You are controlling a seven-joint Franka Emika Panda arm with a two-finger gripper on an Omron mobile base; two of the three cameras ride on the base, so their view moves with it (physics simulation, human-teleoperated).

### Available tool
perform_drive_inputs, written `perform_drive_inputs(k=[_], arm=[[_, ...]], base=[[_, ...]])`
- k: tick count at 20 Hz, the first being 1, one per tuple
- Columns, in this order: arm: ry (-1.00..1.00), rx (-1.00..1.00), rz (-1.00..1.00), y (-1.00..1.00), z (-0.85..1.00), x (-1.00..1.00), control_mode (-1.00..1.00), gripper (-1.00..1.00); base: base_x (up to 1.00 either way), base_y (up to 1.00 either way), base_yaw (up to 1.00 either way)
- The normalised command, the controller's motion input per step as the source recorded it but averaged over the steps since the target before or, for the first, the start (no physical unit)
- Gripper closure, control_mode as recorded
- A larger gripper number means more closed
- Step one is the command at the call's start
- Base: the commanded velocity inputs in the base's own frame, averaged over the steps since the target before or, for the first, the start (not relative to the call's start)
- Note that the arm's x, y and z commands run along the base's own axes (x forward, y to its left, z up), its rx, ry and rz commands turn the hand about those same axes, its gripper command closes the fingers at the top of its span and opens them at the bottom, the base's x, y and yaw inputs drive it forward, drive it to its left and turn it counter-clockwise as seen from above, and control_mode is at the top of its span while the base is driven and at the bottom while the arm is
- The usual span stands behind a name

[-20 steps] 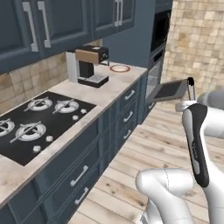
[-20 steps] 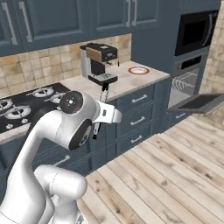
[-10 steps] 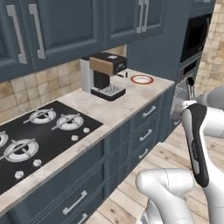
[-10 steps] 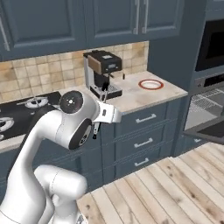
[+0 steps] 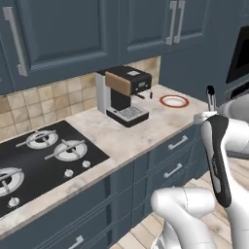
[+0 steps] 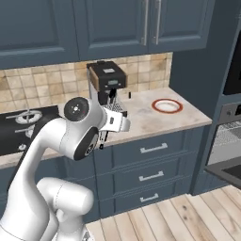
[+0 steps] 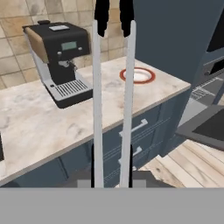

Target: Pick up the tongs from the counter and place them near the plate next to the oven.

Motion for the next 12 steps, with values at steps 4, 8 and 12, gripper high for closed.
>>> perform_drive_inputs(k=[4,8,12], arm=[[0.0,0.0,0.0,0.0,0.0,0.0,1.0,1.0],[0.0,0.0,0.0,0.0,0.0,0.0,1.0,1.0],[0.0,0.0,0.0,0.0,0.0,0.0,1.0,1.0]], base=[[0.49,-0.5,0.31],[0.22,-0.43,0.31],[0.36,-0.44,0.31]])
